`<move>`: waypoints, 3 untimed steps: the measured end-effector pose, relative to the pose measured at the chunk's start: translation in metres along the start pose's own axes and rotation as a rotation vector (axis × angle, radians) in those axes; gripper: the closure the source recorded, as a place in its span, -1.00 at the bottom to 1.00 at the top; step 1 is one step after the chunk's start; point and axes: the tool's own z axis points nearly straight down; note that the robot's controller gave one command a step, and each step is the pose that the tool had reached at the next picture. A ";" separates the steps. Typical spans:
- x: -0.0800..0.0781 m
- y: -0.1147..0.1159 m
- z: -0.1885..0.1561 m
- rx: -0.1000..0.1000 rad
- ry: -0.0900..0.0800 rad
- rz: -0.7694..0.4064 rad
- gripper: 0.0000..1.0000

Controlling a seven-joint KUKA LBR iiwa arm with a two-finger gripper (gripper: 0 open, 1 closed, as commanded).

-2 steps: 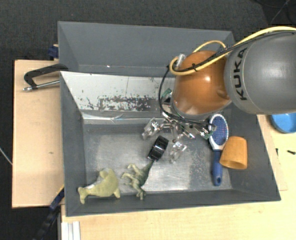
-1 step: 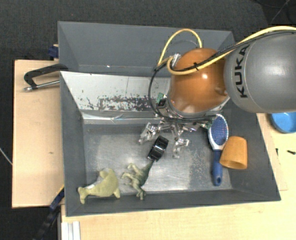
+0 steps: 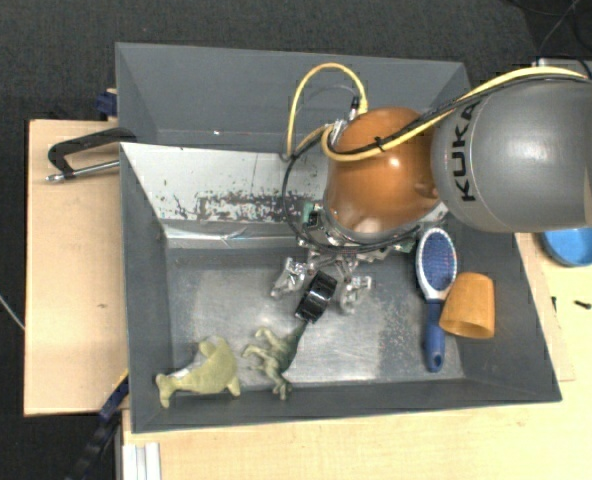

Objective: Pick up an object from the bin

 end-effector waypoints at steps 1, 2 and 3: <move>-0.002 -0.001 -0.002 -0.002 -0.001 0.004 -1.00; -0.005 -0.002 -0.004 0.001 -0.005 0.003 1.00; -0.008 -0.004 -0.077 0.007 -0.003 0.006 1.00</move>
Offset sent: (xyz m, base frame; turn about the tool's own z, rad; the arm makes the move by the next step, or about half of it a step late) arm 0.0000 0.0000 0.0000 0.0000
